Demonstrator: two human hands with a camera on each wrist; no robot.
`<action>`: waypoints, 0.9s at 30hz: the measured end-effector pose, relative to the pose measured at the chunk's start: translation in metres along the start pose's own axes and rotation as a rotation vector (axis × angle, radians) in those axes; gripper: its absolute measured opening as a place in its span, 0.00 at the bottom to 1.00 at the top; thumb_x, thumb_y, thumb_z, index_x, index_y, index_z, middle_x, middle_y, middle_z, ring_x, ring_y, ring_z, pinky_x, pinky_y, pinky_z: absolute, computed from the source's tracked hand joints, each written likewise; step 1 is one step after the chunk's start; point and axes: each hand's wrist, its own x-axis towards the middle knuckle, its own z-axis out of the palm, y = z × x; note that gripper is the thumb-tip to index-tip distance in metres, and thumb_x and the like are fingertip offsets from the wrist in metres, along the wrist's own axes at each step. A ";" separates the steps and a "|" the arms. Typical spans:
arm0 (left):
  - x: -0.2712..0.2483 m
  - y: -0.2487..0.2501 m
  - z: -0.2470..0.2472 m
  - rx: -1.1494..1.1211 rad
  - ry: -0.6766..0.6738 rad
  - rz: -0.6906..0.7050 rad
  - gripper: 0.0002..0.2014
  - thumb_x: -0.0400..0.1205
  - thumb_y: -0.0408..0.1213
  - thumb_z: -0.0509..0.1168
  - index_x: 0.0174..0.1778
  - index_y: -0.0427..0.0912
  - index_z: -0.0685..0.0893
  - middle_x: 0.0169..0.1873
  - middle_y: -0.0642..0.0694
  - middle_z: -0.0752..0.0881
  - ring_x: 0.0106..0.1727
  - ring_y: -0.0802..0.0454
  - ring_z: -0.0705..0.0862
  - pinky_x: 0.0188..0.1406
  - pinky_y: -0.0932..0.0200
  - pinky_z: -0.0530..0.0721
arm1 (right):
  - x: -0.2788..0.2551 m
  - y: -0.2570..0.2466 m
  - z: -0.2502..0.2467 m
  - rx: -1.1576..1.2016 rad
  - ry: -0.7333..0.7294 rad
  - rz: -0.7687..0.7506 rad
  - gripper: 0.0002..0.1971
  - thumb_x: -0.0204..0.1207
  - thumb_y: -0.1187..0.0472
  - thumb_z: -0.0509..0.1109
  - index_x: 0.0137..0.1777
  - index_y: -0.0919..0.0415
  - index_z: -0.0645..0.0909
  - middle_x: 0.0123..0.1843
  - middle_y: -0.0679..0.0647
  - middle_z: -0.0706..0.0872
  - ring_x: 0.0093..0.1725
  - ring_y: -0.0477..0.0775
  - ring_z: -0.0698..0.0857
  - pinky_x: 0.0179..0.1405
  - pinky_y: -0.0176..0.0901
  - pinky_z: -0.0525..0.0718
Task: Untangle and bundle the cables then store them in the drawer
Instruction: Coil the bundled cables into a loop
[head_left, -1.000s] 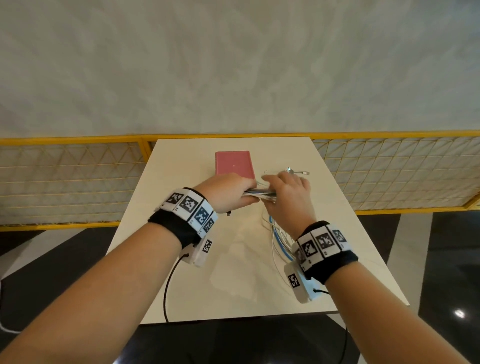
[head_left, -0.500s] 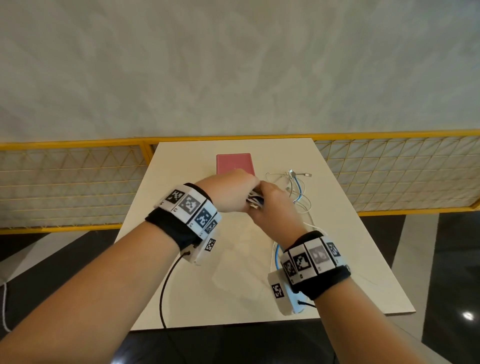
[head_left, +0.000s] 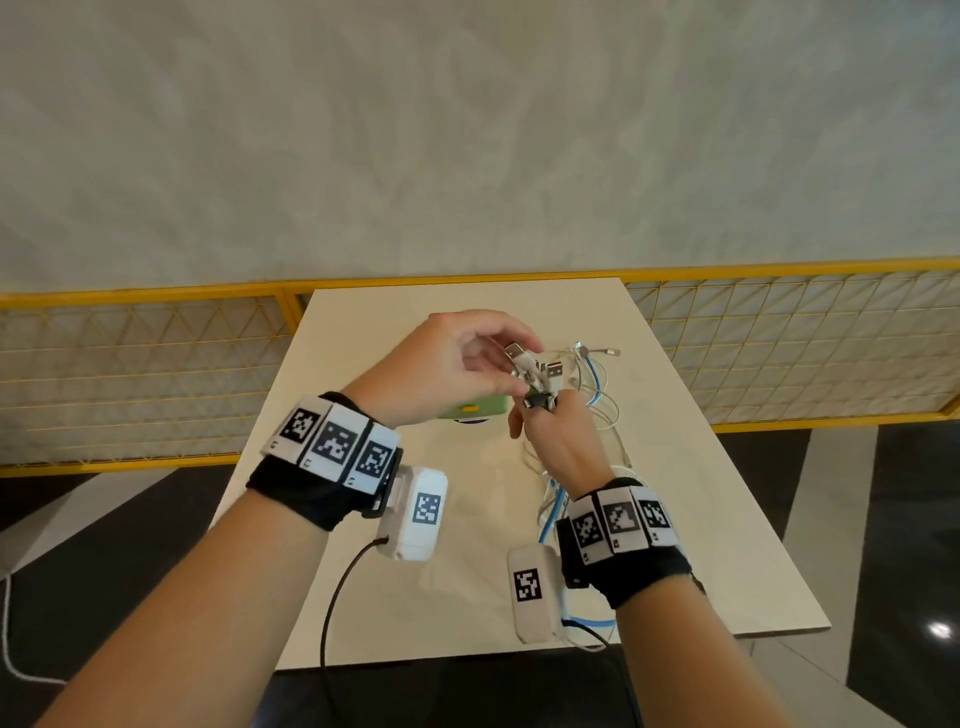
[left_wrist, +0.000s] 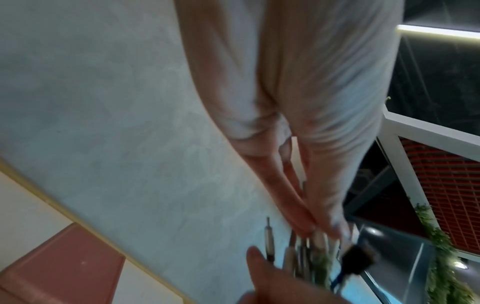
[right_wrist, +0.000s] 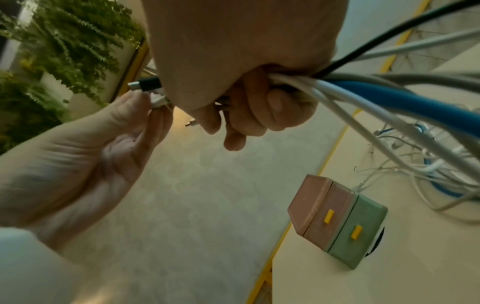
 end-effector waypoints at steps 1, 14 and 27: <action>0.000 -0.002 0.004 0.015 0.037 0.030 0.15 0.74 0.24 0.76 0.55 0.40 0.89 0.51 0.41 0.88 0.50 0.48 0.89 0.58 0.54 0.87 | 0.000 0.001 0.002 0.031 -0.003 -0.001 0.17 0.72 0.60 0.63 0.22 0.57 0.79 0.20 0.46 0.77 0.26 0.50 0.72 0.32 0.44 0.69; 0.000 0.004 0.020 0.127 0.116 0.116 0.07 0.77 0.25 0.73 0.48 0.38 0.91 0.43 0.43 0.85 0.44 0.54 0.86 0.48 0.65 0.84 | -0.011 -0.002 0.002 0.143 0.014 -0.106 0.15 0.77 0.65 0.64 0.31 0.56 0.85 0.18 0.39 0.79 0.21 0.41 0.74 0.20 0.40 0.78; -0.012 0.017 0.031 0.147 0.040 0.113 0.14 0.71 0.28 0.79 0.51 0.41 0.87 0.42 0.49 0.88 0.40 0.50 0.84 0.44 0.49 0.85 | -0.016 0.002 0.004 0.225 0.140 -0.028 0.11 0.69 0.65 0.61 0.25 0.56 0.75 0.20 0.46 0.72 0.25 0.52 0.69 0.25 0.43 0.71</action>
